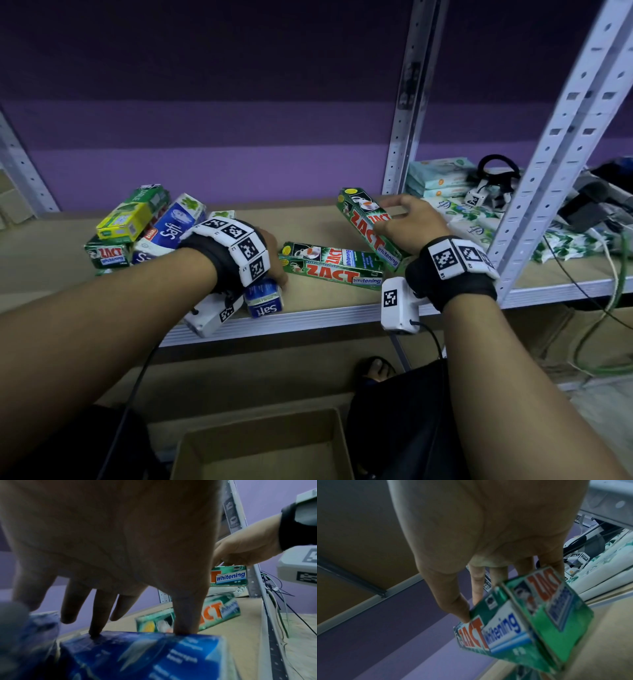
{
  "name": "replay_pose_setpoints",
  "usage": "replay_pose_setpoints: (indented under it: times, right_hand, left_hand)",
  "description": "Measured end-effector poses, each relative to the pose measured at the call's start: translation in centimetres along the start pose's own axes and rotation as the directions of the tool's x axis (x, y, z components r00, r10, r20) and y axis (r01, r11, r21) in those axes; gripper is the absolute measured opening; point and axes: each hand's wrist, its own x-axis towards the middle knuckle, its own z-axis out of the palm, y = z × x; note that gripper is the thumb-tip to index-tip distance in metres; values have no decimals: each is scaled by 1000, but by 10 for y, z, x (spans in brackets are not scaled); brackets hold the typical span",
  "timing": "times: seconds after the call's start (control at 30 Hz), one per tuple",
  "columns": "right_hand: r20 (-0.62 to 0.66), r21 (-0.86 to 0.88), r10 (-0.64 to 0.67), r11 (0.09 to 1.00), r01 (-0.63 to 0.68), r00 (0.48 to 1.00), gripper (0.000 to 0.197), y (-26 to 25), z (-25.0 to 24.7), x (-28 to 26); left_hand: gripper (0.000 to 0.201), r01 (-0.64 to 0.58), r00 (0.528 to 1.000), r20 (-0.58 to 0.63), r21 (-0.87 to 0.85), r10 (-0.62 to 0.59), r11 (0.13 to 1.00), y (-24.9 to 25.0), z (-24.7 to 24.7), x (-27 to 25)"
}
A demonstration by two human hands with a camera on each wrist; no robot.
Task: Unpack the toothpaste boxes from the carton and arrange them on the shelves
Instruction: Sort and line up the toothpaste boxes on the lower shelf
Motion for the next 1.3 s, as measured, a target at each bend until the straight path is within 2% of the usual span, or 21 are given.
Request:
replay_pose_setpoints:
  times: [0.13,0.3,0.4,0.47,0.57,0.67,0.77,0.97,1.13,1.3]
  right_hand:
    - [10,-18,-6,1000,6,1000,35,-2,2,-3]
    - [34,-16,-2,1000,2,999,38,-3,2,-4]
    - [33,-26,-11,1000,11,999,38,-2,2,-3]
    - [27,-45,-15,999,16,1000,39,-1,1,-2]
    - [24,-74,-24,997,25,999,40,2,0,1]
    - [28,-128,-58,990,61,998,44,5,1,4]
    - [79,-193,-112,973,125,991,48,3,3,8]
    - [214,-310,-200,914,261,956,55,-9,15,16]
    - [276,-367,-196,883,291,941,62,-23,32,20]
    - [374,-388,-191,857,340,908,58,-31,49,24]
  left_hand:
    - [68,7,999,36,6,-7,1000,-8,-5,-1]
    - [59,7,1000,30,21,-8,1000,-4,-8,-7]
    - [50,-96,995,-34,72,98,993,7,-13,-9]
    - [57,-168,981,-86,89,176,982,14,-17,-6]
    - [73,-261,958,-101,84,268,962,23,-22,-4]
    - [58,-314,940,-117,72,320,947,23,-19,-2]
    - [51,-323,933,-158,23,323,946,20,-17,-2]
    - [52,-310,943,-139,-33,303,950,10,-19,-13]
    - [56,-316,937,-167,-29,307,948,4,-14,-21]
    - [51,-258,955,-168,-54,246,965,1,-10,-22]
